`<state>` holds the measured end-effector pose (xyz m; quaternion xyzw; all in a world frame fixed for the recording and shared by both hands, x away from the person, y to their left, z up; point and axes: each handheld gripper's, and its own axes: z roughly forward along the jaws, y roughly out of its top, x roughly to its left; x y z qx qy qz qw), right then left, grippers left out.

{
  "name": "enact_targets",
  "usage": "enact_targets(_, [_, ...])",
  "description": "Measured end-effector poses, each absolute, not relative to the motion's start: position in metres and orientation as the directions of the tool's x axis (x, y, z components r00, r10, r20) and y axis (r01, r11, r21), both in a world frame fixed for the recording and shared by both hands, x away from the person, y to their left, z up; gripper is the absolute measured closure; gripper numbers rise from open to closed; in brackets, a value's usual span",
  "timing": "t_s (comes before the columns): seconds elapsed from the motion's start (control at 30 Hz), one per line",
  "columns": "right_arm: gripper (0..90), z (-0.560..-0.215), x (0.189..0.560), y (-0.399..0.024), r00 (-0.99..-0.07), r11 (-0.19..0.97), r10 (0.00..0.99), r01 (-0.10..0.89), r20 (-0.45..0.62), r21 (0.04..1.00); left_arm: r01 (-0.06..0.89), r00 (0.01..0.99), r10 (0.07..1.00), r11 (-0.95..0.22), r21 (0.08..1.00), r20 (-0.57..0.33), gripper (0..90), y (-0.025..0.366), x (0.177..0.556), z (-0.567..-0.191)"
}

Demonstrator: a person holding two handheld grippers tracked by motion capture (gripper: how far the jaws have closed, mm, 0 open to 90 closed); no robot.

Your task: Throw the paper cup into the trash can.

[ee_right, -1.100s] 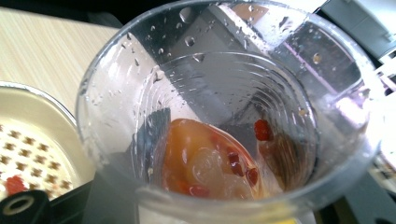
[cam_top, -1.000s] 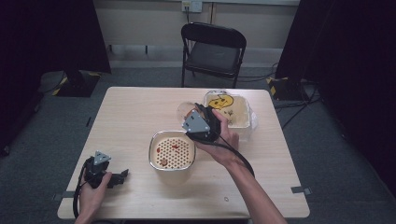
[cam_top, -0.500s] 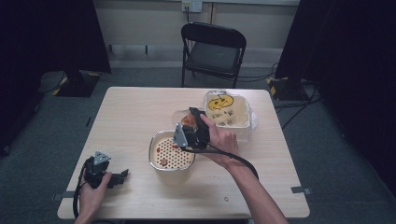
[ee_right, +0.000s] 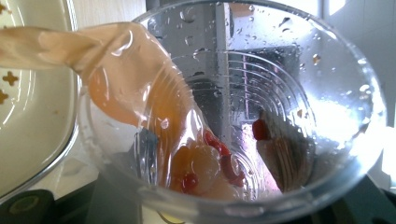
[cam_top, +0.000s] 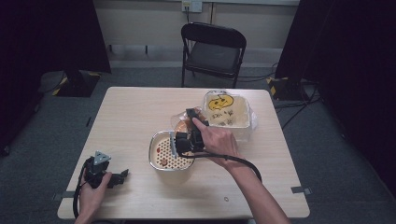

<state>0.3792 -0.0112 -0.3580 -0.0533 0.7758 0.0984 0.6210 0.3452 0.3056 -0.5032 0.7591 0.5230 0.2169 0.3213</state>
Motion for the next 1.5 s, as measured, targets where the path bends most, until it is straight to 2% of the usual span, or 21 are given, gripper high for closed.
enact_targets(0.37, [47.3,-0.364,0.374,-0.007,-0.151,0.979,-0.088,-0.196,-0.985,-0.057,0.654,0.359,0.933,-0.246,0.715,-0.007,0.0,0.306,0.345,-0.503])
enact_targets(0.7, [48.1,-0.371,0.371,-0.003,-0.022,0.945,-0.277,-0.187,-0.961,-0.269,0.654,0.359,0.933,-0.246,0.715,-0.007,0.0,0.306,0.345,-0.503])
enact_targets(0.8, [48.1,-0.373,0.370,-0.003,-0.013,0.946,-0.280,-0.177,-0.960,-0.273,0.654,0.359,0.933,-0.246,0.715,-0.007,0.0,0.306,0.345,-0.503])
enact_targets(0.87, [48.3,-0.374,0.370,-0.003,0.013,0.939,-0.305,-0.165,-0.952,-0.302,0.654,0.359,0.933,-0.246,0.715,-0.007,0.0,0.306,0.345,-0.503])
enact_targets(0.9, [48.3,-0.375,0.370,-0.002,0.043,0.923,-0.346,-0.165,-0.937,-0.348,0.654,0.359,0.933,-0.246,0.715,-0.007,0.0,0.306,0.345,-0.503])
enact_targets(1.27, [48.8,-0.383,0.361,0.000,0.167,0.844,-0.496,-0.136,-0.852,-0.518,0.655,0.359,0.933,-0.246,0.715,-0.007,0.0,0.306,0.345,-0.503])
enact_targets(1.5, [49.1,-0.383,0.360,0.000,0.191,0.821,-0.532,-0.123,-0.825,-0.557,0.654,0.357,0.934,-0.242,0.717,-0.011,0.0,0.305,0.345,-0.503])
